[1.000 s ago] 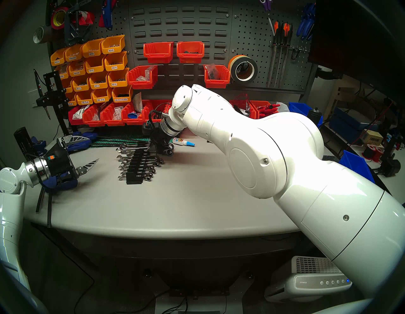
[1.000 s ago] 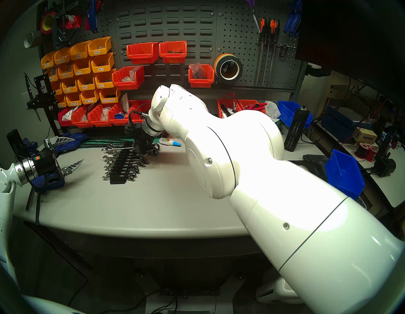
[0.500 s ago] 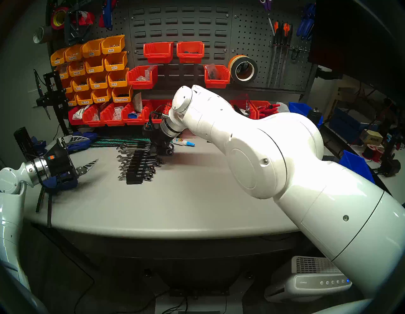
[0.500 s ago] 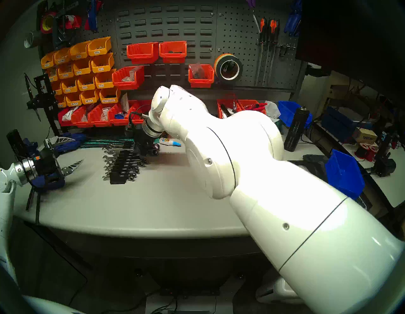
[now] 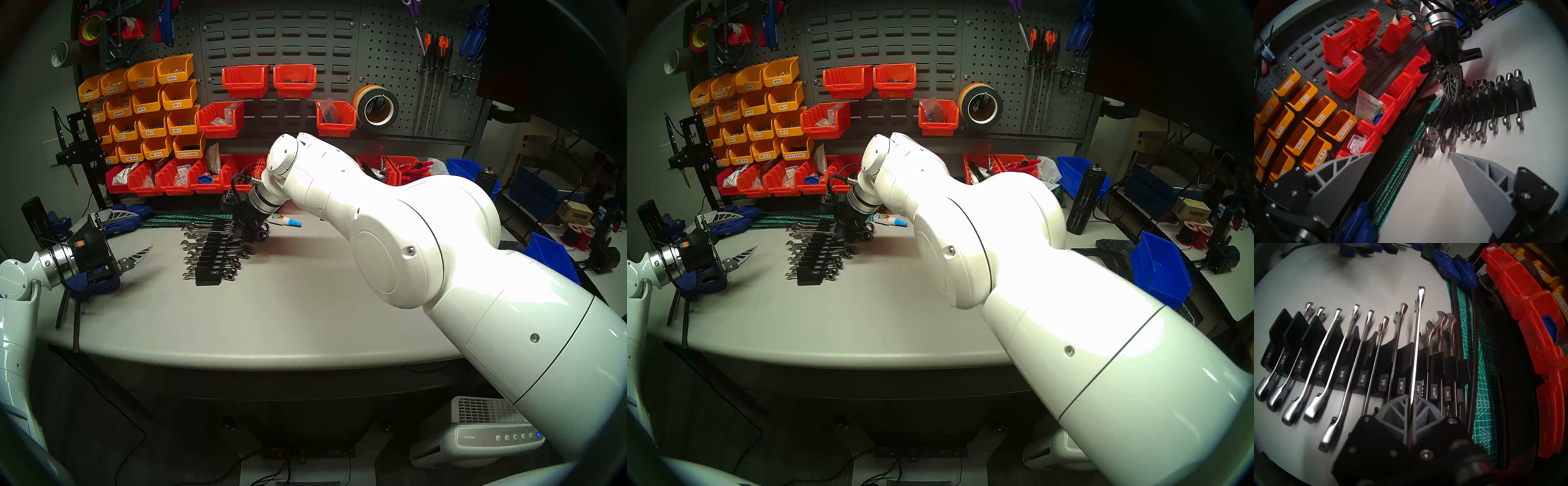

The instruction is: Put the wrenches on the table into the correct slot in the case

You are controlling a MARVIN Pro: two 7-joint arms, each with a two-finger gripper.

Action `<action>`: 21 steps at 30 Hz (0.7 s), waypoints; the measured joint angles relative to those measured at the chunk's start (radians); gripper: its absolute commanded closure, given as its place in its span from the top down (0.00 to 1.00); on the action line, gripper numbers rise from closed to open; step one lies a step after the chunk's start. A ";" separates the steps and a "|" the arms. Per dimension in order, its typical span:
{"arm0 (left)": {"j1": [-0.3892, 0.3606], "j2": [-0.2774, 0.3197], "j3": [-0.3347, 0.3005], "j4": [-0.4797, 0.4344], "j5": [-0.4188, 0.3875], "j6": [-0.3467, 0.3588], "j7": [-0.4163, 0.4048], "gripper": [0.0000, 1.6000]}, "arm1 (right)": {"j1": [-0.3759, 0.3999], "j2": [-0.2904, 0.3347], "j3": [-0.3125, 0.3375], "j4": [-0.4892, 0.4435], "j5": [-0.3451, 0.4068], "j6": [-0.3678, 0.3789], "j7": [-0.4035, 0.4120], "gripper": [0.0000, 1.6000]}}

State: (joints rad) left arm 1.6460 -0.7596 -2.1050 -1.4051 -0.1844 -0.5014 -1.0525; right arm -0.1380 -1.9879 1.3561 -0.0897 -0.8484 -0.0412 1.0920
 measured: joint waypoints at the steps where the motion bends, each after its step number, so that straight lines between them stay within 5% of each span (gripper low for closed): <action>1: 0.000 0.000 0.000 0.000 0.000 0.000 0.000 1.00 | 0.000 0.000 0.000 0.000 0.000 0.000 0.000 0.00; 21: 0.000 0.000 0.000 0.000 0.000 0.000 0.000 1.00 | -0.005 0.001 -0.002 0.000 -0.001 -0.008 0.001 0.00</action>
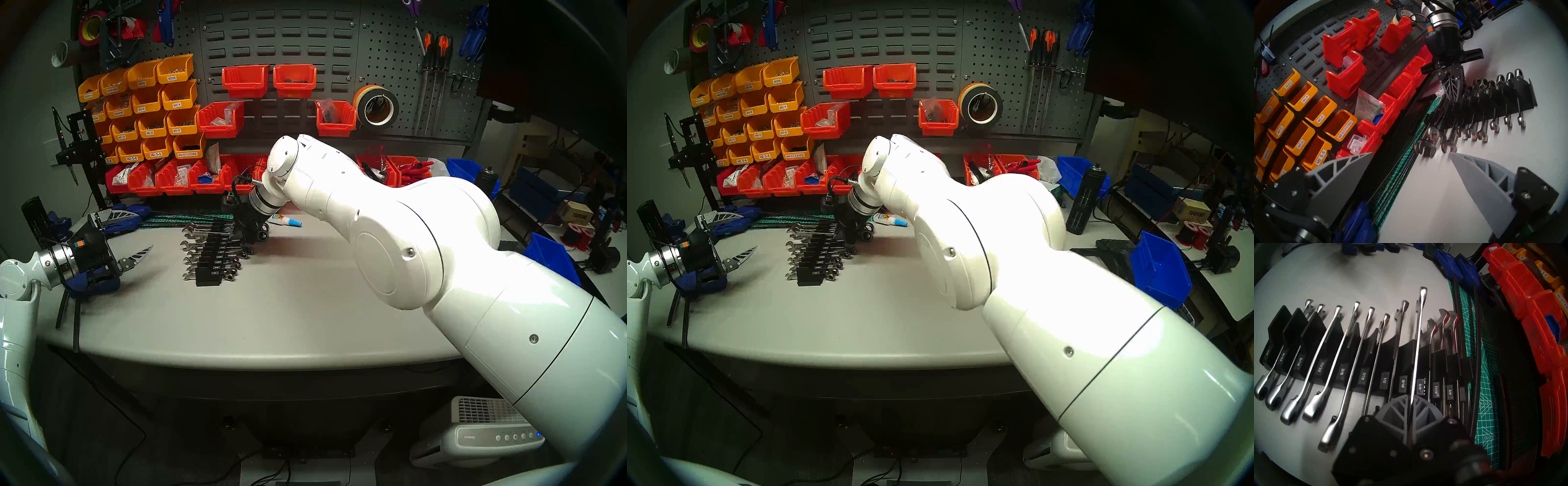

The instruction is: Put the wrenches on the table into the correct slot in the case

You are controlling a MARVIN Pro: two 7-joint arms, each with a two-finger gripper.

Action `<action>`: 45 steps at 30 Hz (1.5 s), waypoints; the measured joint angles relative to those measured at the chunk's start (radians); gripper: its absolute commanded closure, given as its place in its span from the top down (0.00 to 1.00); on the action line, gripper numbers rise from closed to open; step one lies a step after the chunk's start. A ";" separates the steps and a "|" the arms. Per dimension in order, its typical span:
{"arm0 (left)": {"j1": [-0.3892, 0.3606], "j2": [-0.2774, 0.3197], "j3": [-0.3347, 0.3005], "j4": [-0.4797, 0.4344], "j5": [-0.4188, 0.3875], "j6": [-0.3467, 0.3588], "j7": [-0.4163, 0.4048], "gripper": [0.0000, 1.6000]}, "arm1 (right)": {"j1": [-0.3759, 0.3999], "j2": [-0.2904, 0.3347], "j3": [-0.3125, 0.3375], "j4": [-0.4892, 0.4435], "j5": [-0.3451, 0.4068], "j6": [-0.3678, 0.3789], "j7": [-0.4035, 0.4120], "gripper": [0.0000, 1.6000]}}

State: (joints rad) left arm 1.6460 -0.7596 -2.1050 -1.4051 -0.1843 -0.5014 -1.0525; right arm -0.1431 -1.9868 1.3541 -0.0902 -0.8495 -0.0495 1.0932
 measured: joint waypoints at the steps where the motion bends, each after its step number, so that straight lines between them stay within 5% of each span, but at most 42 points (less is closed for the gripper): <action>1: 0.000 0.000 0.000 0.000 0.000 0.000 0.000 1.00 | 0.000 0.000 0.000 0.000 0.000 0.000 0.000 0.00; 36: 0.000 0.000 0.000 0.000 0.000 0.000 0.000 1.00 | -0.002 0.000 0.000 0.000 0.000 -0.001 -0.003 0.00; 45: 0.000 0.000 0.000 0.000 0.000 0.000 0.000 1.00 | -0.002 -0.001 0.001 0.000 0.001 0.005 -0.004 0.11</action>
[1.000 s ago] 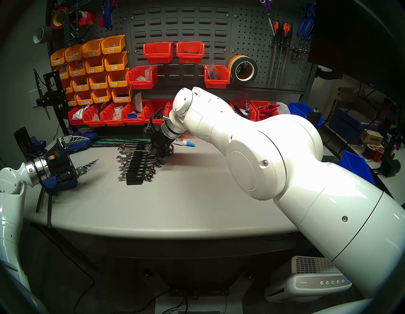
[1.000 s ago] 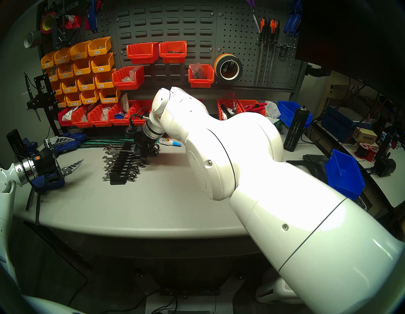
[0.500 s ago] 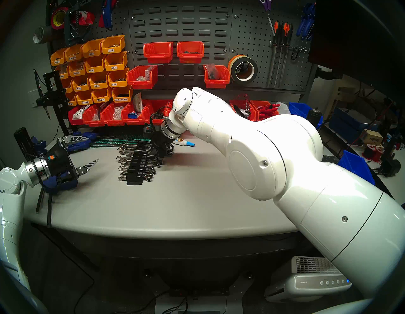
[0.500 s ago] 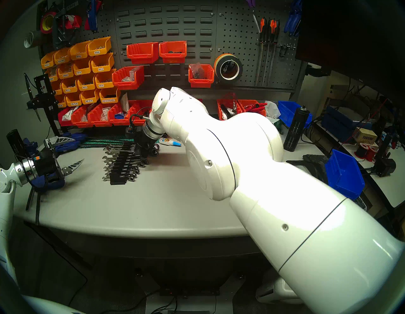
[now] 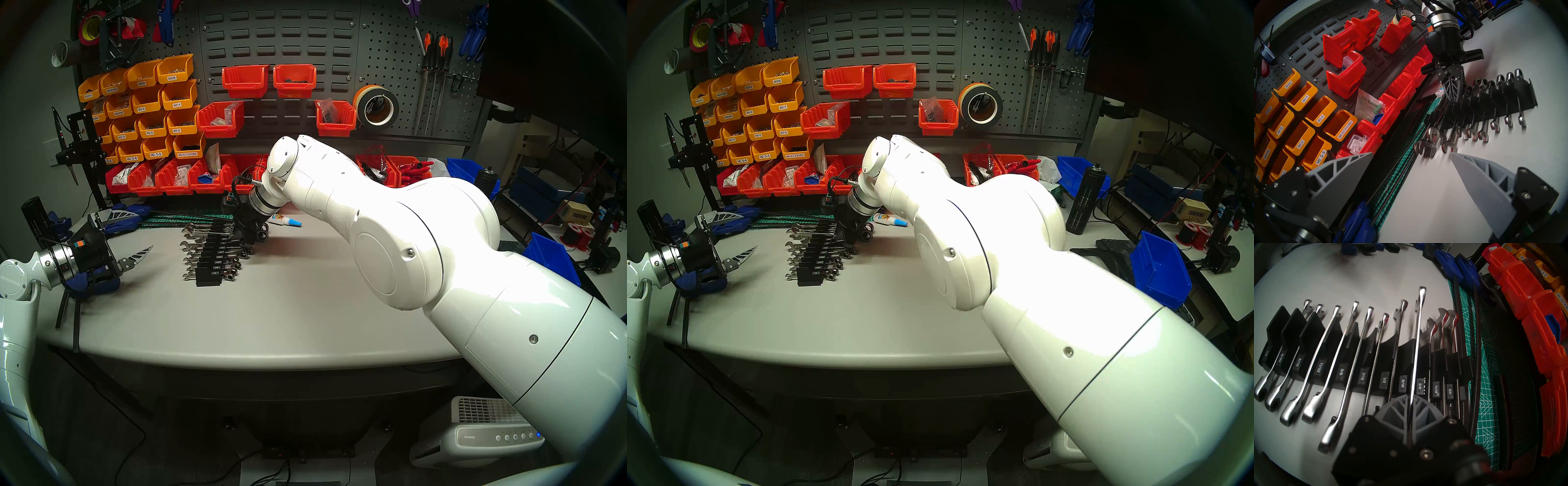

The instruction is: Put the wrenches on the table into the correct slot in the case

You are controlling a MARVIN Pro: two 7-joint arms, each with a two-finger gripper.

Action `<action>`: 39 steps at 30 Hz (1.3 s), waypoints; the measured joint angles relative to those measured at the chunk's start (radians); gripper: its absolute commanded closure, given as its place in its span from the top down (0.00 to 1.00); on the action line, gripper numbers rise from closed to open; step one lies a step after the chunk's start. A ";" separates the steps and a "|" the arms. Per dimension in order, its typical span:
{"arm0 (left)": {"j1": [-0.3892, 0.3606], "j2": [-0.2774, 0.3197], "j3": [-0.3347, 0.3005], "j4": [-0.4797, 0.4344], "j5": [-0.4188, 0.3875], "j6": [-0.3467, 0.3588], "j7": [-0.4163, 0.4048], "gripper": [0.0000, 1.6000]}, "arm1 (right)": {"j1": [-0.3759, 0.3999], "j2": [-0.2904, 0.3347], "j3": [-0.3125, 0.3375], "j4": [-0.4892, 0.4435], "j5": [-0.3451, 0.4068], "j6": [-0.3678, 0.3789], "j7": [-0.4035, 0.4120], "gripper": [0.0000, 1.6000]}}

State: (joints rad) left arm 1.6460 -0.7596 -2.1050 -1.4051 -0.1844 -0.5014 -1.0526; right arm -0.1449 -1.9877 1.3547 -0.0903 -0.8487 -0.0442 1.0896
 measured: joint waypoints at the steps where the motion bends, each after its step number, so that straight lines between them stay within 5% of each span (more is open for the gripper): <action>1: 0.000 0.000 0.000 0.000 0.000 0.000 0.000 1.00 | 0.000 0.000 0.000 0.000 0.000 0.002 0.000 0.13; 6: 0.000 0.000 0.000 0.000 0.000 0.000 0.000 1.00 | 0.000 -0.001 0.000 0.000 0.000 0.009 0.000 0.32; 20: 0.000 0.000 0.000 0.000 0.000 0.000 0.000 1.00 | -0.001 -0.001 0.000 0.000 0.000 0.013 0.000 0.35; 26: 0.000 0.000 0.000 0.000 0.000 0.000 0.000 1.00 | -0.001 -0.001 -0.001 -0.001 0.000 0.010 0.000 0.49; 35: 0.000 0.000 0.000 0.000 0.000 0.000 0.000 1.00 | -0.001 0.000 -0.002 -0.004 -0.001 0.000 -0.001 0.55; 39: 0.000 0.000 0.000 0.000 0.000 0.000 0.000 1.00 | 0.000 0.000 -0.002 -0.006 -0.001 -0.004 -0.005 0.68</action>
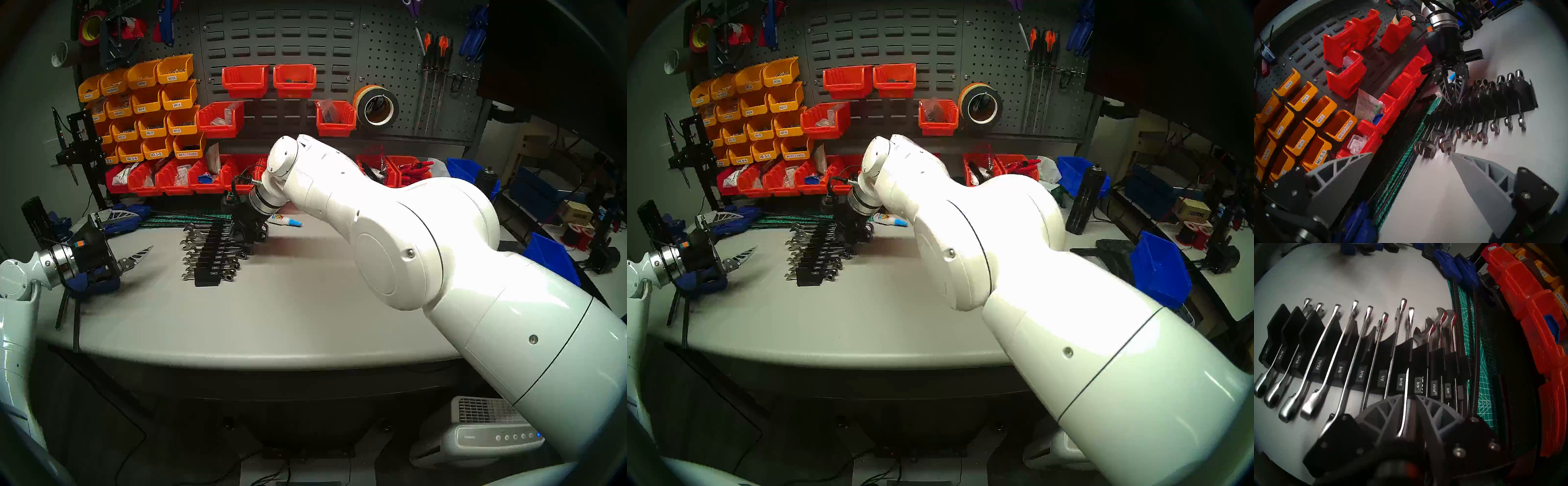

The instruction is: Put the wrenches on the table into the correct slot in the case

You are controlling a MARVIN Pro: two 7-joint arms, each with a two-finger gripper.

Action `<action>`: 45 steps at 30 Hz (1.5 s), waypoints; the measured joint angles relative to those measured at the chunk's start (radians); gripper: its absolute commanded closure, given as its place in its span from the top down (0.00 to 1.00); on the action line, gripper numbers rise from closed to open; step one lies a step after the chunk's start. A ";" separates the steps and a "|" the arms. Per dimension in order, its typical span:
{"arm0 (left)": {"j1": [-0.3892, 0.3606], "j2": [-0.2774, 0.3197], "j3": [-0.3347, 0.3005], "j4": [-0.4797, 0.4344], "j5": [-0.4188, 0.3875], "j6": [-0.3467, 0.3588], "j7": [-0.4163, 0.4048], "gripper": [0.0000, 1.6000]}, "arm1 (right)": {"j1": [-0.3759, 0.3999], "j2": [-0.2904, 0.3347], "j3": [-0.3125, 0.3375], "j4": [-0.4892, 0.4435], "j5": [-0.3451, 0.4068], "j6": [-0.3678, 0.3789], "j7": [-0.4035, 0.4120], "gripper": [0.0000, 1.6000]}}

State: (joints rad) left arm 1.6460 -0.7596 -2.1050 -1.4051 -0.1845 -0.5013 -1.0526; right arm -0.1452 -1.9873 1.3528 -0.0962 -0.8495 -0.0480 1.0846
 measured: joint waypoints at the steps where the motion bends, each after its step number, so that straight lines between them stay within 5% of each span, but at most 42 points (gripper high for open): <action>1: 0.000 0.000 0.000 0.000 0.000 0.000 0.000 1.00 | 0.000 0.000 0.000 -0.001 0.000 -0.001 -0.001 0.71; 37: 0.000 0.000 0.000 0.000 0.001 0.000 0.000 1.00 | 0.029 0.024 -0.007 -0.014 -0.010 -0.003 -0.016 0.75; 40: 0.000 0.000 0.000 0.000 0.001 0.000 0.000 1.00 | 0.032 0.026 -0.007 -0.016 -0.012 -0.003 -0.019 0.78; 45: 0.000 0.000 0.000 0.000 0.001 0.000 0.000 1.00 | 0.037 0.028 -0.007 -0.020 -0.013 -0.005 -0.023 0.98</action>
State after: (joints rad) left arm 1.6460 -0.7596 -2.1046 -1.4050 -0.1838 -0.5014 -1.0525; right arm -0.1081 -1.9593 1.3455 -0.1158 -0.8625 -0.0532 1.0615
